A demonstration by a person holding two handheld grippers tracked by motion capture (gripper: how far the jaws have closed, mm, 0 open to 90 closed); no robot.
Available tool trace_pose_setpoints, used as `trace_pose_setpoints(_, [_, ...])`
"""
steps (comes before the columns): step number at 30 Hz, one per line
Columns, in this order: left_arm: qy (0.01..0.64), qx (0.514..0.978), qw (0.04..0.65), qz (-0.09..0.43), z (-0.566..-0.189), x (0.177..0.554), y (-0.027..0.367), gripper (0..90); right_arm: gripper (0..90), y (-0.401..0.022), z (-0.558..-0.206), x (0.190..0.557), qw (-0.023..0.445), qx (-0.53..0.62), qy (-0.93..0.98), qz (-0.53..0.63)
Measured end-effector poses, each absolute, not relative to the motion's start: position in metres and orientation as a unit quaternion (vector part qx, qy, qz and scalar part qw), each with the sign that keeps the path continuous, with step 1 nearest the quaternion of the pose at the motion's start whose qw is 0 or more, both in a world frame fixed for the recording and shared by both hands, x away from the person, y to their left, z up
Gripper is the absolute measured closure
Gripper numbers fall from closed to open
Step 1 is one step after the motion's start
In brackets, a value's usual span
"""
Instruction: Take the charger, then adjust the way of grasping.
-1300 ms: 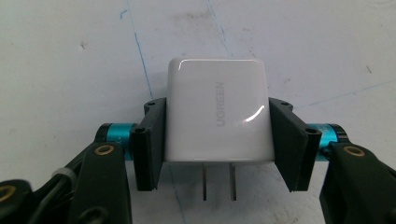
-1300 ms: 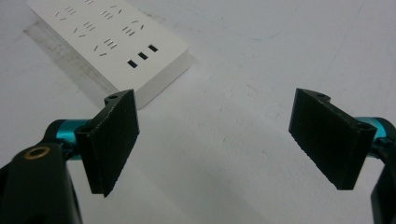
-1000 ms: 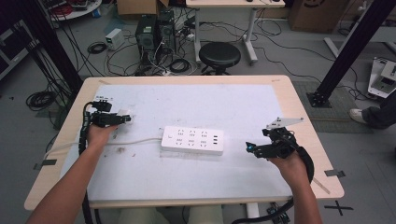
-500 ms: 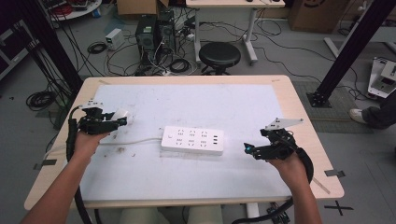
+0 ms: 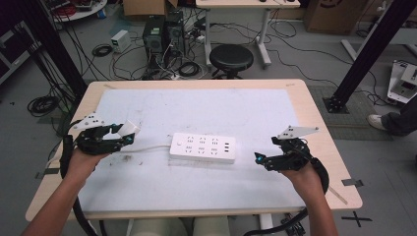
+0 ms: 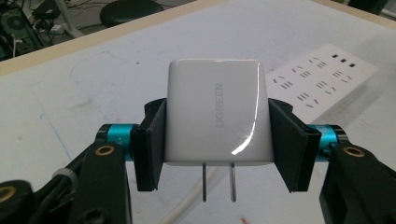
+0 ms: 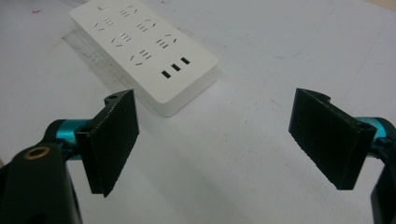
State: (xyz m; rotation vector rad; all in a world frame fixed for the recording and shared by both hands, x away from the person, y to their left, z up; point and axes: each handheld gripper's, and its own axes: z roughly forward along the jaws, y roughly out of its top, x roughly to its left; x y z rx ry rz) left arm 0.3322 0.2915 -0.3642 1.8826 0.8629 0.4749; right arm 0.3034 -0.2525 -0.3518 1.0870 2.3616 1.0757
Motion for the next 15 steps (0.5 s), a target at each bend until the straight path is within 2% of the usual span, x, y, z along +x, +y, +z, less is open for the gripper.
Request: trace_pose_setpoints(15, [0.308, 0.785, 0.501, 0.194, -0.357, 0.316, 0.278, 42.5, 16.4, -0.246, -0.348, 0.302, 0.164, 0.373, 0.831, 0.379])
